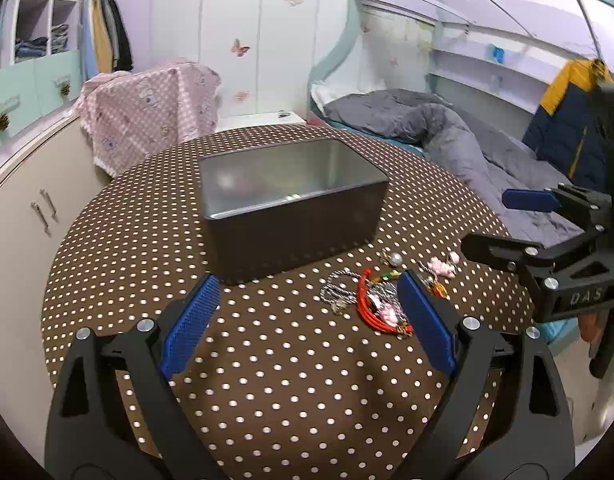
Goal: Organize jewelry
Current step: 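Withdraw both tools from the box toward the remaining jewelry, then grasp a silver chain from the pile with the left tool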
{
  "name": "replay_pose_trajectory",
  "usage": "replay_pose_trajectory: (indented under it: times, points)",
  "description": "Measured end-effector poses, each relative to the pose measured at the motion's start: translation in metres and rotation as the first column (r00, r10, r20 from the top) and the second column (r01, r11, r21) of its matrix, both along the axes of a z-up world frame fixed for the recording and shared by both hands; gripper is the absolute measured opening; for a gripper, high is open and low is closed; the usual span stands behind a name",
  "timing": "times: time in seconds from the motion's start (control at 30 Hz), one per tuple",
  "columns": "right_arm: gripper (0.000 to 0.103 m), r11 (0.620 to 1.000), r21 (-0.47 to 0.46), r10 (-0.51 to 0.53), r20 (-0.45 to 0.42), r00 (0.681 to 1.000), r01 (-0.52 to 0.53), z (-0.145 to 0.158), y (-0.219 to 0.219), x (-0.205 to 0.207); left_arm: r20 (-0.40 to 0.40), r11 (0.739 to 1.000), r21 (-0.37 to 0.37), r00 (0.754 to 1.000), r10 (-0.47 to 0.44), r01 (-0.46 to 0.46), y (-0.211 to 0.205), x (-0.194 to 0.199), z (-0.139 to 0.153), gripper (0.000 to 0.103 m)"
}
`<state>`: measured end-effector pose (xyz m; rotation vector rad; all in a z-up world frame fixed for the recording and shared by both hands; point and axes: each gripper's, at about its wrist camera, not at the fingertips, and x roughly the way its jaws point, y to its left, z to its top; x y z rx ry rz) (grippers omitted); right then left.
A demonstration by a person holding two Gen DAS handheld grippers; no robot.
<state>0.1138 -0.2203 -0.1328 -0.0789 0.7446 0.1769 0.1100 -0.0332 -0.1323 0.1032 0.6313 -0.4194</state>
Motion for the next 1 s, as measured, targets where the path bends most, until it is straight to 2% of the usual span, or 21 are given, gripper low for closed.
replay_pose_trajectory:
  times: [0.03, 0.1, 0.2, 0.27, 0.33, 0.4, 0.7, 1.0]
  points:
    - [0.095, 1.0, 0.004, -0.005, -0.008, 1.0, 0.005, -0.002, -0.001, 0.0, -0.001, 1.0, 0.004, 1.0, -0.008, 0.008, -0.002, 0.0, -0.002, 0.088]
    - [0.095, 1.0, 0.012, -0.009, -0.021, 1.0, 0.01, -0.005, -0.004, 0.002, -0.003, 0.999, 0.017, 1.0, -0.029, 0.029, -0.009, 0.0, -0.006, 0.081]
    - [0.095, 1.0, 0.02, -0.006, -0.033, 0.999, 0.007, -0.008, -0.005, 0.003, -0.024, 0.998, 0.03, 0.998, -0.051, 0.052, -0.018, 0.004, -0.013, 0.064]
    - [0.095, 1.0, 0.022, -0.002, -0.035, 0.999, 0.002, -0.009, -0.005, 0.003, -0.038, 0.998, 0.033, 0.998, -0.054, 0.055, -0.021, 0.007, -0.016, 0.045]
    - [0.095, 1.0, 0.024, 0.001, -0.037, 0.999, 0.0, -0.01, -0.006, 0.004, -0.061, 0.997, 0.035, 0.996, -0.06, 0.062, -0.023, 0.011, -0.02, 0.035]
    - [0.095, 1.0, 0.028, -0.001, -0.041, 0.999, 0.002, -0.011, -0.007, 0.005, -0.077, 0.998, 0.039, 0.996, -0.05, 0.053, -0.023, 0.014, -0.022, 0.035]
    - [0.095, 0.999, 0.05, 0.008, -0.06, 0.998, -0.005, -0.015, -0.006, 0.013, -0.166, 0.997, 0.024, 0.983, -0.074, 0.079, -0.024, 0.026, -0.033, 0.013]
    - [0.095, 0.997, 0.054, 0.052, -0.046, 0.998, -0.05, -0.016, 0.005, 0.009, -0.177, 0.997, -0.001, 0.981, -0.076, 0.077, -0.019, 0.026, -0.035, 0.009]
